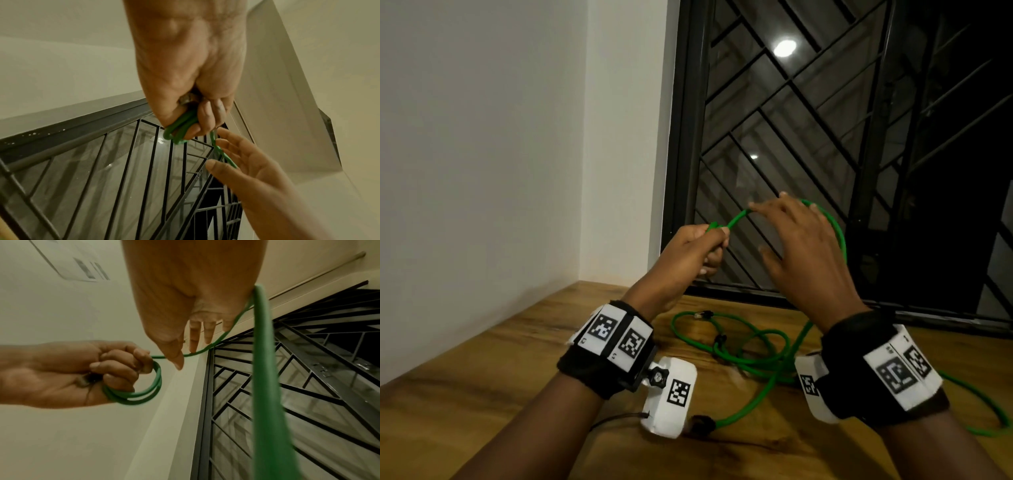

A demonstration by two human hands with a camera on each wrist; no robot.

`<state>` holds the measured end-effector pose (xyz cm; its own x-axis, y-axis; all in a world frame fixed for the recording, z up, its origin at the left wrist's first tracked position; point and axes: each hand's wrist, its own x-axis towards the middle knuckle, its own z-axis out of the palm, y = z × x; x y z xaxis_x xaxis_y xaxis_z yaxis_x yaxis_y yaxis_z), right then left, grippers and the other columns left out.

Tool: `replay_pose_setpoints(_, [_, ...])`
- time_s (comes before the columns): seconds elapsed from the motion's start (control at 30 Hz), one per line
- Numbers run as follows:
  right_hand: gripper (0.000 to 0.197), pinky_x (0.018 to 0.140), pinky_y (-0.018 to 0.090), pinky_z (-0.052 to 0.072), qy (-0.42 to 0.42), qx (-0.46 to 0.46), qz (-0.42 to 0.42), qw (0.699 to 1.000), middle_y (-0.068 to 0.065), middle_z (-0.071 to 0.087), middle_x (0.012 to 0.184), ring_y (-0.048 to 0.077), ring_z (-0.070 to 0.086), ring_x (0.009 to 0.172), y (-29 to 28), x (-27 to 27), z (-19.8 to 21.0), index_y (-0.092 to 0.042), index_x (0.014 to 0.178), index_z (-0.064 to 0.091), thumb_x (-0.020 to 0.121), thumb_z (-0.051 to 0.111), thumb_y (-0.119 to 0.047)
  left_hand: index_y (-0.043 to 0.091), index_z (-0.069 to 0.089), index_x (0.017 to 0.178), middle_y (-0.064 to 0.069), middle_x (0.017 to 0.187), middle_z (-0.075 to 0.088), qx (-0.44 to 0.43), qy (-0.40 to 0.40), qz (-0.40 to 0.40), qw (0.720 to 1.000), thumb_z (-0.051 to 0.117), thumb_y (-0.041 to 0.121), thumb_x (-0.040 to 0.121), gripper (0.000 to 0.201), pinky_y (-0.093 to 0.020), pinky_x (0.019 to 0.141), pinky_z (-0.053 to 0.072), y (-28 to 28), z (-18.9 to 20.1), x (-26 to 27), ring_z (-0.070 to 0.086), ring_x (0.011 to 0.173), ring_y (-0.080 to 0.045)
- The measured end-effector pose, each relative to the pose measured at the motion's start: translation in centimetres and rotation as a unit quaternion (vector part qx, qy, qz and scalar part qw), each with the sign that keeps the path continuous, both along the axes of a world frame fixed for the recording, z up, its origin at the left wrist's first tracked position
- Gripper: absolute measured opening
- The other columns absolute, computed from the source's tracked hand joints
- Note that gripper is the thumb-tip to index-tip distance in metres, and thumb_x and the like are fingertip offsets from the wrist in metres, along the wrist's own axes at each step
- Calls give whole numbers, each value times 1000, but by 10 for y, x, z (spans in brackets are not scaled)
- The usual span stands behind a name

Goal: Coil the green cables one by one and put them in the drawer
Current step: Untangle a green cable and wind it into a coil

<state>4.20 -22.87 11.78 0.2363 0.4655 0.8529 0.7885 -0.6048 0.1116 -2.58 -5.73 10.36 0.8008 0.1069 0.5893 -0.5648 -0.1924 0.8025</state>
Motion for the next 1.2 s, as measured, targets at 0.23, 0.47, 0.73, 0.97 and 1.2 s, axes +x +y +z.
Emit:
replay_pose_setpoints(0.23, [58,120,56,18,-34,-19,-76,996,-4,42,152,18,37,144,-10,4,-16,-35,150,36,96,58,-38,12,51,78,8,46,28,-97,22,-136,986,41,24,105,31,-18,45,29,-3,1,-3,25,39,-5])
replay_pose_setpoints(0.47, [50,120,59,16,73,6,-3,997,-12,47,149,12,54,129,-7,6,-25,-37,151,29,104,46,-40,13,55,79,11,43,31,-151,9,-214,965,42,27,103,31,-21,51,28,-6,1,-6,29,37,-3])
replay_pose_setpoints(0.73, [62,103,45,44,162,11,120,979,-6,53,145,17,50,128,1,5,-31,-35,153,23,100,55,-36,11,57,84,10,42,32,-214,-20,-242,946,41,27,104,31,-17,48,34,-6,3,-7,29,37,-3])
replay_pose_setpoints(0.97, [29,86,20,44,206,49,232,949,-6,56,123,3,53,108,11,4,-33,-21,129,47,102,56,-27,10,57,89,7,46,35,-275,-44,-318,906,35,25,106,31,-19,53,39,-8,5,-8,34,41,-6])
replay_pose_setpoints(1.2, [15,65,10,38,193,48,212,957,-13,59,83,0,57,78,14,7,-37,-17,106,66,104,51,-17,12,55,91,8,51,37,-312,-87,-302,897,42,29,101,24,-19,62,38,2,10,-6,35,47,-6])
